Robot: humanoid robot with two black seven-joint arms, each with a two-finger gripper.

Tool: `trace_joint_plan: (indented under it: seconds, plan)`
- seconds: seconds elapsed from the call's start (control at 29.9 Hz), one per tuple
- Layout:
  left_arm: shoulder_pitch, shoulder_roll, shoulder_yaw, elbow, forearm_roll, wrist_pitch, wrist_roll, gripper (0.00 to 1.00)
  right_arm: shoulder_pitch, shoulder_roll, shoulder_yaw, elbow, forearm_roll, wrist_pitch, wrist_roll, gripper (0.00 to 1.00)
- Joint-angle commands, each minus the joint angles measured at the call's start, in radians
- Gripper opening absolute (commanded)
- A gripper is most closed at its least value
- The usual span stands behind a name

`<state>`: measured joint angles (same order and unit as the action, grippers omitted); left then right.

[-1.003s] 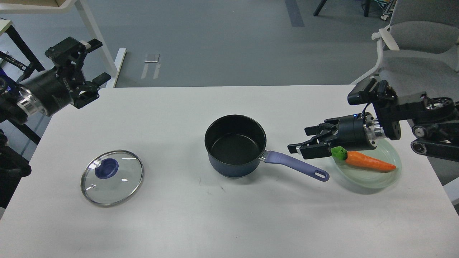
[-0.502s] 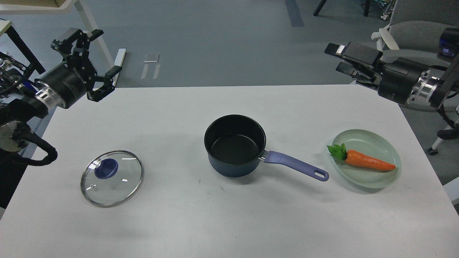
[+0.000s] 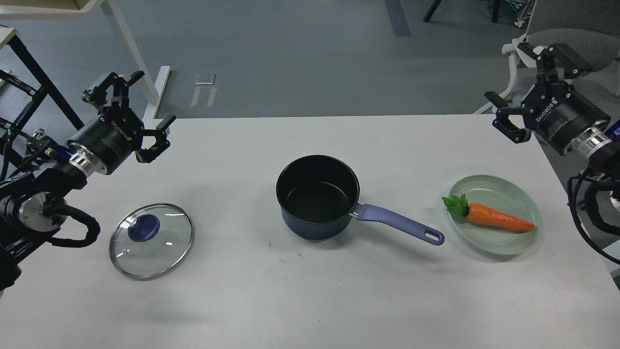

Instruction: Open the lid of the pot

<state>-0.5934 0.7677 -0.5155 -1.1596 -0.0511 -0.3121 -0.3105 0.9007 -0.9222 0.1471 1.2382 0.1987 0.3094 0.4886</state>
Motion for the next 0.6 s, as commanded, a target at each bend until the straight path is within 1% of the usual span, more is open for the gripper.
trace_joint_plan:
  seconds: [0.0, 0.1, 0.2, 0.4, 0.57]
  plan:
    - [0.061, -0.024, -0.055, 0.0, 0.004, -0.022, 0.028, 0.99, -0.043, 0.031, 0.006, -0.057, 0.011, 0.086, 0.0, 0.98]
    - [0.098, -0.031, -0.084, 0.001, 0.01, -0.042, 0.024, 0.99, -0.066, 0.052, 0.006, -0.091, 0.011, 0.123, 0.0, 0.98]
    - [0.141, -0.053, -0.124, 0.009, 0.013, -0.054, 0.021, 0.99, -0.089, 0.077, 0.008, -0.108, 0.011, 0.135, 0.0, 0.98]
    - [0.191, -0.087, -0.173, 0.012, 0.065, -0.071, 0.021, 0.99, -0.14, 0.12, 0.058, -0.112, -0.002, 0.131, 0.0, 0.98]
    - [0.202, -0.1, -0.179, 0.011, 0.069, -0.07, 0.024, 0.99, -0.177, 0.154, 0.098, -0.117, -0.004, 0.125, 0.0, 1.0]
